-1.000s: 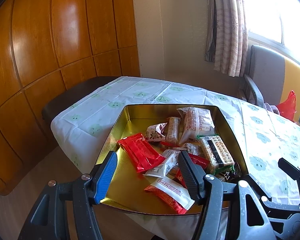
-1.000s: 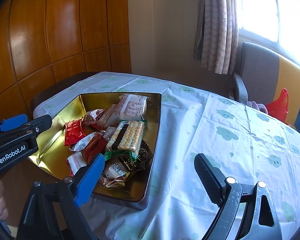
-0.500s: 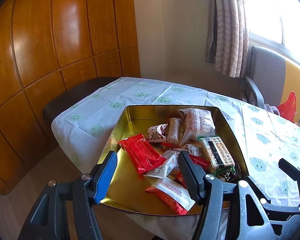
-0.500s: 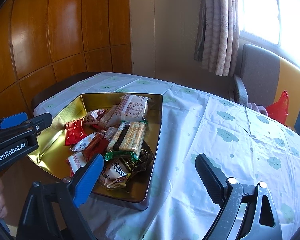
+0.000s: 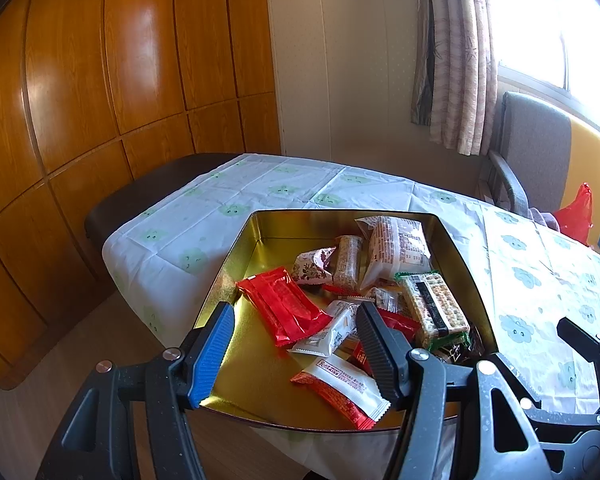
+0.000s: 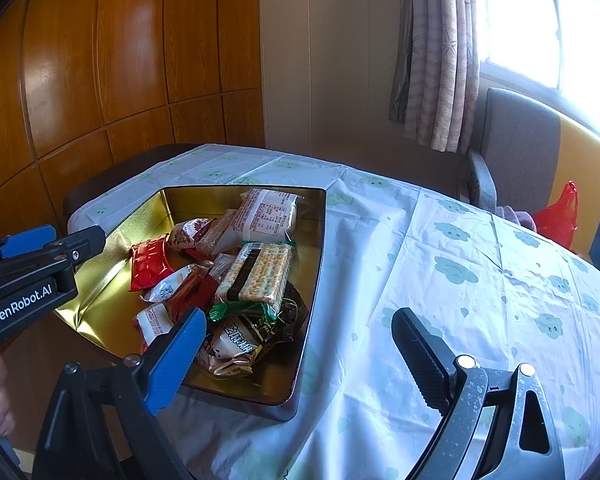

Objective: Organize snacks
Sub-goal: 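Open the right gripper and withdraw both grippers from the tin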

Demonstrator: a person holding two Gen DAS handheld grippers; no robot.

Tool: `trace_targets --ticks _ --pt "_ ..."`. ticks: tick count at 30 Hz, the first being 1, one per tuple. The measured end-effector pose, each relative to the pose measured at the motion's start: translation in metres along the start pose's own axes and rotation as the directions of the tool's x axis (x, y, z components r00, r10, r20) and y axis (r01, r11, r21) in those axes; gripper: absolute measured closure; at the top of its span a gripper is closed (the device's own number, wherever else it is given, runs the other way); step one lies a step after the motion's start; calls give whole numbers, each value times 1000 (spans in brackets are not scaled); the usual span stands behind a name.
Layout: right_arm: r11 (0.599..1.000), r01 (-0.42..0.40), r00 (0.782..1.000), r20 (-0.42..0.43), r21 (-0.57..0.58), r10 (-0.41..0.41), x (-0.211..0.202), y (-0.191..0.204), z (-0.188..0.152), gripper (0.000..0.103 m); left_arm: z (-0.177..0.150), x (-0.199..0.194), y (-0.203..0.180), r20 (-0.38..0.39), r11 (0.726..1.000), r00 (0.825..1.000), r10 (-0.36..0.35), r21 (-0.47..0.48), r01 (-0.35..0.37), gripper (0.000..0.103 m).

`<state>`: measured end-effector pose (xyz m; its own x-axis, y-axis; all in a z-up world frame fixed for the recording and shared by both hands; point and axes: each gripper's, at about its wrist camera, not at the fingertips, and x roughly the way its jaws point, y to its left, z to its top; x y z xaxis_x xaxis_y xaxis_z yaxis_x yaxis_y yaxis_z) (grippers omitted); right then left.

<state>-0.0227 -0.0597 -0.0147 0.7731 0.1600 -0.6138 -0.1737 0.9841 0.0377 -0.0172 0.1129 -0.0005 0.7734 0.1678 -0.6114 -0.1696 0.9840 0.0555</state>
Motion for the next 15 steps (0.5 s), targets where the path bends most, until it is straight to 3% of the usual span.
trace_targets --ticks 6,8,9,15 --pt "1000 0 1000 0 0 0 0 0 0 8 -1 1 -1 -3 1000 1000 -6 7 6 39" --pt "1000 0 1000 1 1 0 0 0 0 8 -1 0 -1 7 1000 1000 -12 14 12 46" --pt "1000 -1 1000 3 2 1 -1 0 0 8 -1 0 -1 15 1000 1000 -11 15 11 57" --pt "997 -3 1000 7 73 3 -4 -24 3 8 3 2 1 8 999 999 -36 18 36 60"
